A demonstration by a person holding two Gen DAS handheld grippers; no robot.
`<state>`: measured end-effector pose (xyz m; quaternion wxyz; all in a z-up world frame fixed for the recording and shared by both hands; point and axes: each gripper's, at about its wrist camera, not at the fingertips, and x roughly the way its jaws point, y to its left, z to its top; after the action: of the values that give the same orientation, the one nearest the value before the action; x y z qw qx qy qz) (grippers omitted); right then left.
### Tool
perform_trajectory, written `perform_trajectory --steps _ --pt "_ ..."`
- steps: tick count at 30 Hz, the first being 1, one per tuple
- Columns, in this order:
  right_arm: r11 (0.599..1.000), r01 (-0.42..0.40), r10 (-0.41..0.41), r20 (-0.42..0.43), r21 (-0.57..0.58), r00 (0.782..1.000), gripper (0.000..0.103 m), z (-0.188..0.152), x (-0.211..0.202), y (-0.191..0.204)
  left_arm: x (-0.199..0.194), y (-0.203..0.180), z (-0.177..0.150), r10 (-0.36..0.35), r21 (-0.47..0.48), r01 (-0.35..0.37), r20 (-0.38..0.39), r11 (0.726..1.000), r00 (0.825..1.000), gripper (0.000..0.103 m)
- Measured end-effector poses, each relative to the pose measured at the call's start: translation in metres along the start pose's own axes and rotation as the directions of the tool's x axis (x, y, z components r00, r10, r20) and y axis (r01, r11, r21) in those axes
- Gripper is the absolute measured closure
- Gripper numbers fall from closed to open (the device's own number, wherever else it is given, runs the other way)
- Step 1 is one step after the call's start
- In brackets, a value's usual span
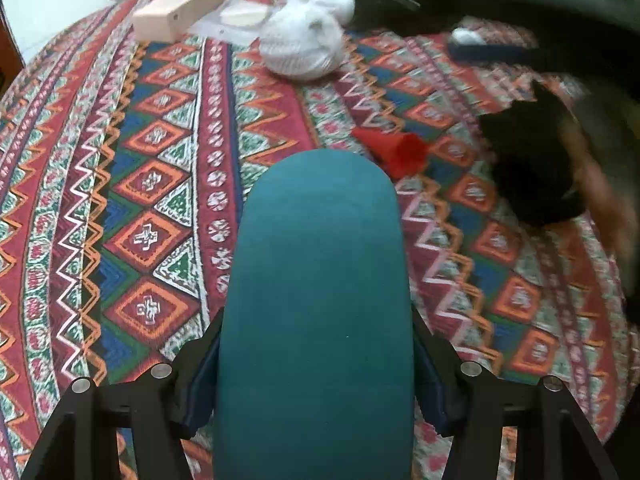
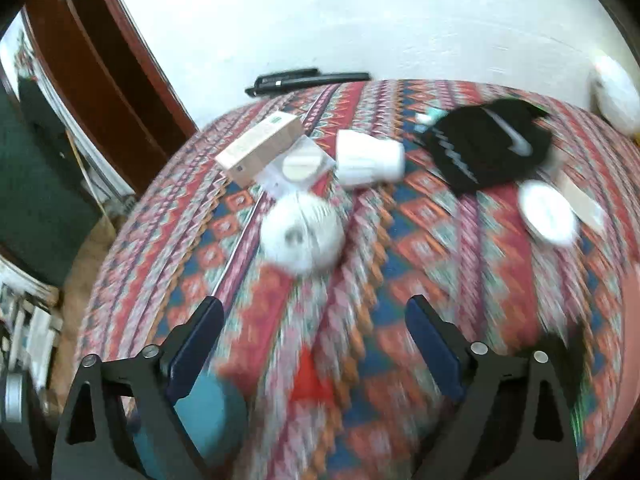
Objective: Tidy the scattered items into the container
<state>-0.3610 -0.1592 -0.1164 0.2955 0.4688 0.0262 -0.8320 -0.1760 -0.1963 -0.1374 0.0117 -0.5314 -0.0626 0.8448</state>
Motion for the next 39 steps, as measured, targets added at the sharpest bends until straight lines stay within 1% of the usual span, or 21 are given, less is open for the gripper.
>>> perform_trajectory --steps 3,4,5,6,7,8,9,12,15,16,18,21,24,29,32,35,39 --pt "0.994 0.082 -0.085 -0.050 -0.067 0.995 0.007 0.027 0.051 0.011 0.013 0.004 0.003 0.007 -0.001 -0.007 -0.003 1.000 1.000 0.036" --pt "0.993 0.087 -0.092 -0.069 -0.075 0.993 0.007 0.031 0.063 0.012 0.014 0.003 0.005 0.016 0.009 -0.016 0.004 1.000 1.000 0.036" --pt "0.996 0.061 -0.066 -0.091 -0.064 0.994 0.011 0.031 0.072 0.010 0.015 0.002 0.006 0.024 0.018 -0.025 0.012 1.000 1.000 0.036" --pt "0.998 0.034 -0.040 -0.112 -0.053 0.993 0.041 0.032 0.081 0.007 0.017 0.001 0.008 0.032 0.026 -0.033 0.022 0.999 0.999 0.035" --pt "0.999 0.022 -0.026 -0.118 -0.036 0.993 0.039 0.031 0.084 0.005 0.019 -0.001 0.009 0.037 0.031 -0.037 0.029 0.999 0.999 0.035" --pt "0.999 0.032 -0.034 -0.105 -0.024 0.994 0.039 0.028 0.077 0.004 0.021 -0.002 0.010 0.041 0.035 -0.042 0.036 0.998 0.999 0.036" --pt "0.999 0.038 -0.040 -0.084 -0.032 0.996 0.039 0.022 0.066 0.006 0.021 -0.003 0.010 0.046 0.034 -0.047 0.043 0.998 0.998 0.036" --pt "0.998 0.014 -0.016 -0.031 -0.068 0.999 0.039 -0.002 0.023 0.009 0.016 -0.002 0.011 0.043 0.000 -0.043 0.050 0.999 0.998 0.037" --pt "0.998 0.002 -0.002 -0.002 -0.062 1.000 0.039 -0.034 -0.026 0.003 0.004 -0.004 0.005 0.030 -0.038 -0.028 0.055 0.999 0.998 0.037" --pt "0.998 -0.008 0.008 0.008 -0.056 1.000 0.039 -0.048 -0.045 0.000 -0.002 -0.007 0.002 0.028 -0.036 -0.026 0.060 0.999 0.998 0.037" --pt "0.998 -0.021 0.022 0.027 -0.052 0.999 0.039 -0.072 -0.077 -0.002 -0.020 -0.016 -0.009 0.025 -0.028 -0.022 0.081 0.999 0.996 0.037" --pt "0.998 -0.040 0.042 0.046 -0.041 0.998 0.039 -0.106 -0.123 -0.005 -0.044 -0.026 -0.026 0.002 -0.056 0.004 0.103 0.998 0.995 0.037" --pt "0.998 -0.055 0.057 0.063 -0.025 0.996 0.039 -0.144 -0.162 -0.009 -0.070 -0.043 -0.045 -0.005 -0.060 0.013 0.122 0.998 0.992 0.037" --pt "0.998 -0.064 0.065 0.098 -0.007 0.993 0.039 -0.205 -0.221 -0.010 -0.115 -0.075 -0.075 -0.031 -0.030 0.036 0.169 0.999 0.985 0.037" --pt "0.998 -0.055 0.055 0.119 -0.005 0.991 0.039 -0.238 -0.255 -0.011 -0.138 -0.102 -0.096 -0.061 0.019 0.059 0.187 0.998 0.980 0.037" --pt "0.999 -0.051 0.048 0.140 0.017 0.989 0.039 -0.267 -0.287 -0.017 -0.153 -0.129 -0.112 -0.095 0.073 0.082 0.194 0.994 0.976 0.037" --pt "0.998 -0.026 0.015 0.171 0.057 0.985 0.039 -0.297 -0.324 -0.031 -0.170 -0.171 -0.129 -0.159 0.156 0.129 0.195 0.979 0.968 0.036"
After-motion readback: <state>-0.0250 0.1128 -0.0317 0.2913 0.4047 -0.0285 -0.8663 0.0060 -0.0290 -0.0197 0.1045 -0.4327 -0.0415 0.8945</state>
